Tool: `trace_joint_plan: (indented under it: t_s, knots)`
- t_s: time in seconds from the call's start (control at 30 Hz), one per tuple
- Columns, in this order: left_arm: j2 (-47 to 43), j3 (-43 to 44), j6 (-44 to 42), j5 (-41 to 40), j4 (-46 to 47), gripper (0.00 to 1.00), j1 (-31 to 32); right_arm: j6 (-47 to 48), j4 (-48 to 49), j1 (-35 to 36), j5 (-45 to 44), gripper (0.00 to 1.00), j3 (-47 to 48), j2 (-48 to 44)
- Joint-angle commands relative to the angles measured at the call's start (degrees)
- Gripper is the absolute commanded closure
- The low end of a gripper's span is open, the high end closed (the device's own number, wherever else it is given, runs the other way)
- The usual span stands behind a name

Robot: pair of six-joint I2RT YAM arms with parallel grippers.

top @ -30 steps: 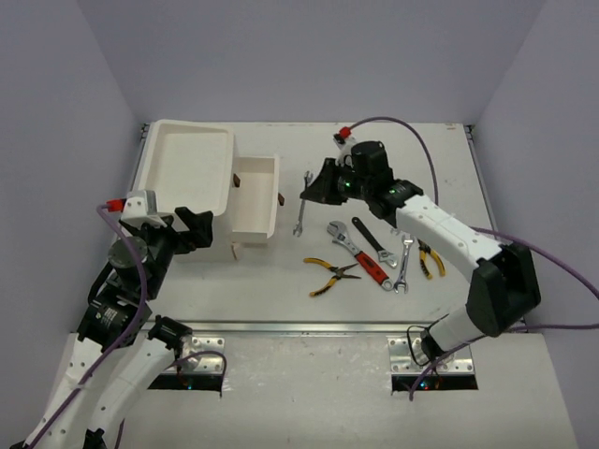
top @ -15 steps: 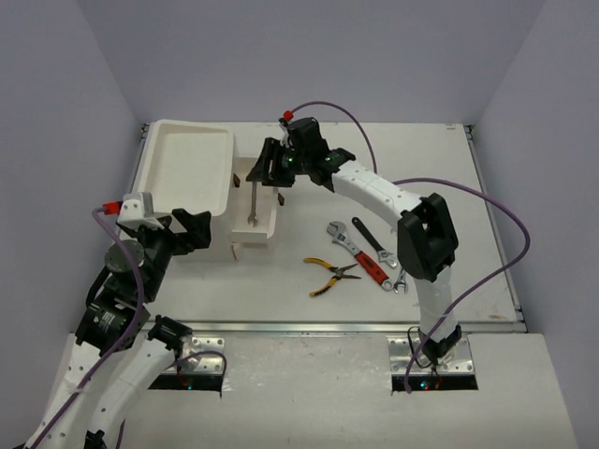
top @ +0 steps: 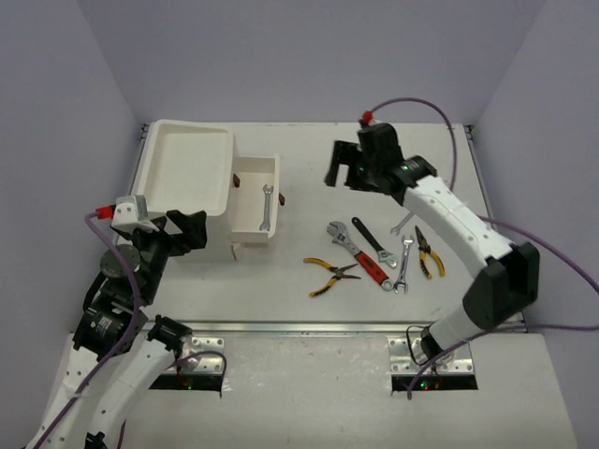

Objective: Sort the tools into containers

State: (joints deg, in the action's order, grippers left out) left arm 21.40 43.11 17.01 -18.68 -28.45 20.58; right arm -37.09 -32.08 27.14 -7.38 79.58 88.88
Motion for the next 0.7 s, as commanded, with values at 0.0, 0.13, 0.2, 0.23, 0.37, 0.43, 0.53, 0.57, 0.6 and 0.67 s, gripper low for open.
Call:
trace_joint_plan:
  t_s: [0.0, 0.13, 0.2, 0.23, 0.37, 0.43, 0.53, 0.57, 0.6, 0.67]
  knots:
    - [0.2, 0.6, 0.5, -1.6, 2.1, 0.00, -0.5, 8.0, -5.3, -9.5, -10.8, 0.02, -18.4, -12.7]
    - [1.0, 0.7, 0.5, -1.1, 2.1, 0.00, -0.5, 9.9, -5.2, -17.7, -9.7, 0.25, -28.6, -16.2]
    - [1.0, 0.7, 0.4, -0.9, 2.1, 0.00, -0.5, 10.1, -5.1, -19.2, -7.3, 0.31, -29.9, -15.6]
    - [1.2, 0.7, 0.4, -0.6, 2.1, 0.00, -0.5, 9.5, -5.0, -19.7, -6.9, 0.34, -30.5, -14.3]
    - [1.3, 0.6, 0.3, 0.2, 2.2, 0.00, -0.5, 9.3, -2.3, -21.2, -4.0, 0.43, -32.1, -11.2]
    - [1.1, 0.5, 0.3, 0.6, 2.4, 0.00, -0.4, 9.7, -1.0, -21.6, -1.9, 0.45, -32.2, -9.0]
    - [1.1, 0.5, 0.2, 1.0, 2.5, 0.00, -0.5, 10.5, 2.2, -21.5, 1.7, 0.49, -33.6, -5.2]
    - [1.1, 0.5, 0.2, 1.0, 2.5, 0.00, -0.5, 10.6, 2.8, -21.5, 1.8, 0.49, -33.8, -4.0]
    - [1.0, 0.5, 0.2, 1.1, 2.5, 0.00, -0.5, 10.5, 3.3, -21.6, 1.5, 0.51, -33.9, -2.9]
    - [1.1, 0.4, 0.1, 1.2, 2.5, 0.00, -0.5, 10.6, 3.8, -21.6, 0.6, 0.55, -33.8, -0.7]
